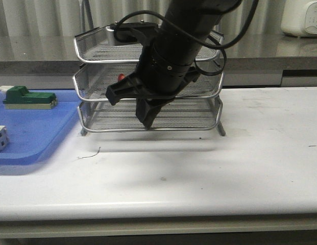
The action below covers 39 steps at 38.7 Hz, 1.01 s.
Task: Place button on rack with both arms
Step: 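Push the middle mesh tier back in with the right gripper, then withdraw the right gripper away from the mesh tray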
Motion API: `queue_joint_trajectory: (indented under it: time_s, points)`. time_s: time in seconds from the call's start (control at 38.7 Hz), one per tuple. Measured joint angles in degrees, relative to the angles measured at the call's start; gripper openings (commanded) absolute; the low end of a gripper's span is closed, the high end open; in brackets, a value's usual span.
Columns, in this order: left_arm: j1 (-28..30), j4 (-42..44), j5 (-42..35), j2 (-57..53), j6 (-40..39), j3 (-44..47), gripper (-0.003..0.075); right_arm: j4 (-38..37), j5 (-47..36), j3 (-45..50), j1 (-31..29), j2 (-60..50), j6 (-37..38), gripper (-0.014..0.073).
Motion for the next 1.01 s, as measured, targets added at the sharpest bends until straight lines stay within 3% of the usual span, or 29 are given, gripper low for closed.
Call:
queue_joint_trajectory:
  time_s: [0.23,0.54,0.75,1.01]
  points:
    - [0.00,0.00,0.00,0.00,0.00,0.00,-0.0019,0.00,4.25,0.00,0.35,-0.75,0.00,-0.0061]
    - [0.00,0.00,0.00,0.00,0.00,0.00,-0.0019,2.58,22.31,0.00,1.11,-11.55,0.00,-0.0061]
    - [0.00,0.00,0.00,0.00,0.00,0.00,-0.0019,2.85,32.15,0.24,-4.81,-18.32,0.00,-0.0061]
    - [0.00,0.00,0.00,0.00,0.00,0.00,-0.0019,2.85,32.77,9.77,-17.76,-30.88,0.00,-0.0061]
